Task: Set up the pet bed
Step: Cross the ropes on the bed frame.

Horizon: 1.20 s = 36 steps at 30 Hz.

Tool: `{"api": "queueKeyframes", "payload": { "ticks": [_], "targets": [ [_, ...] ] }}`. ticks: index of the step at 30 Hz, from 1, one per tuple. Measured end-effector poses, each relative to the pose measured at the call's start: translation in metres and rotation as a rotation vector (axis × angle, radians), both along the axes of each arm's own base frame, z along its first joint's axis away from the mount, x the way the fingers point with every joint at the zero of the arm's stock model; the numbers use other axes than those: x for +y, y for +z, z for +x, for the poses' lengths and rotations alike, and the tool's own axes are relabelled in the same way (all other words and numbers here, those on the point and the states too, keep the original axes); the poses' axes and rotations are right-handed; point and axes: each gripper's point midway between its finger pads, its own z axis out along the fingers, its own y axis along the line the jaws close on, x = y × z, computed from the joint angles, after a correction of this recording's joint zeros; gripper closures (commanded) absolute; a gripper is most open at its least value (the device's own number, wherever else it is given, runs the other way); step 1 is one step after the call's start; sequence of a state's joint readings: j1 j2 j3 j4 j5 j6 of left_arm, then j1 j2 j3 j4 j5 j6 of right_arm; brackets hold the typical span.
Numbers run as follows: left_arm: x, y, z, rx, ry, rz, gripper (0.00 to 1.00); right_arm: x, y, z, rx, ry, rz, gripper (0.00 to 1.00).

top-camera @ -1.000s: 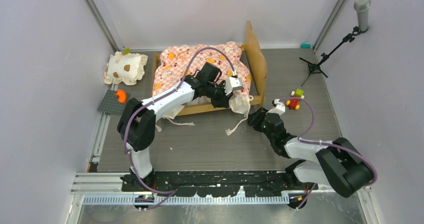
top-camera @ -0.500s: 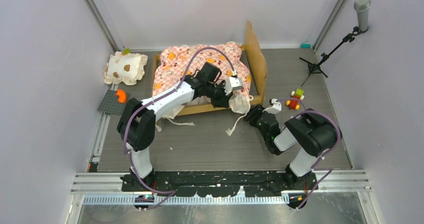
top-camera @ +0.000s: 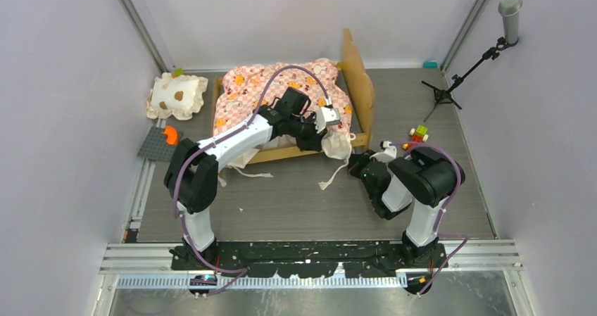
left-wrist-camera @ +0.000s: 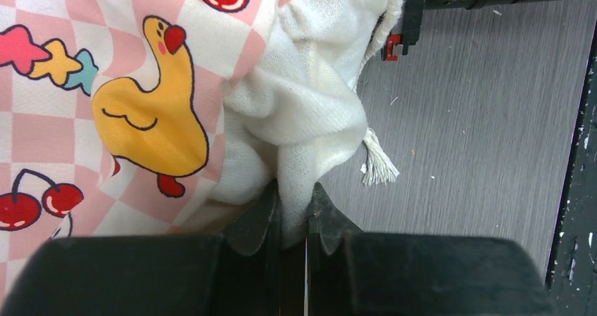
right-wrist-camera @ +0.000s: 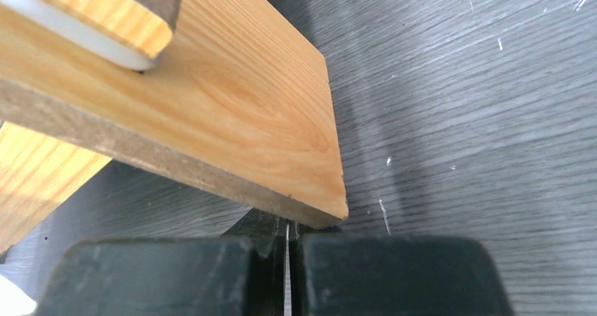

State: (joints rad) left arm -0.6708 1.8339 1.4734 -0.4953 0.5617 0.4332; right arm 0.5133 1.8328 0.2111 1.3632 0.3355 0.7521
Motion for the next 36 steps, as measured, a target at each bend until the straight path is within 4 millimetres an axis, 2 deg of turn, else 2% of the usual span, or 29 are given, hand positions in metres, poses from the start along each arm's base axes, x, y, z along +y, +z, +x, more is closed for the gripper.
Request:
{"api": "queueKeyframes", "payload": {
  "ticks": [3, 8, 13, 18, 22, 28, 36],
  "targets": [
    [0.0, 0.0, 0.0, 0.003, 0.003, -0.001, 1.0, -0.001, -0.001, -0.005, 0.008, 0.007, 0.008, 0.99],
    [0.0, 0.0, 0.001, 0.005, 0.007, -0.004, 1.0, -0.005, -0.006, -0.028, 0.05, 0.021, 0.041, 0.99],
    [0.0, 0.001, 0.001, 0.005, 0.009, -0.005, 1.0, -0.003, 0.0, -0.042, 0.106, 0.026, 0.085, 0.99],
    [-0.001, 0.001, 0.001, 0.005, 0.011, -0.007, 1.0, 0.004, 0.028, -0.046, 0.138, 0.019, 0.084, 0.99],
    [-0.001, 0.002, 0.002, 0.005, 0.015, -0.009, 1.0, -0.005, 0.045, -0.058, 0.147, -0.009, 0.08, 0.99],
    [-0.002, 0.005, 0.005, 0.002, 0.029, -0.023, 1.0, -0.024, 0.029, -0.086, 0.262, -0.044, 0.043, 0.99],
    [-0.001, 0.005, 0.006, 0.001, 0.034, -0.023, 1.0, -0.035, 0.015, -0.118, 0.367, -0.056, 0.041, 0.99]
  ]
}}
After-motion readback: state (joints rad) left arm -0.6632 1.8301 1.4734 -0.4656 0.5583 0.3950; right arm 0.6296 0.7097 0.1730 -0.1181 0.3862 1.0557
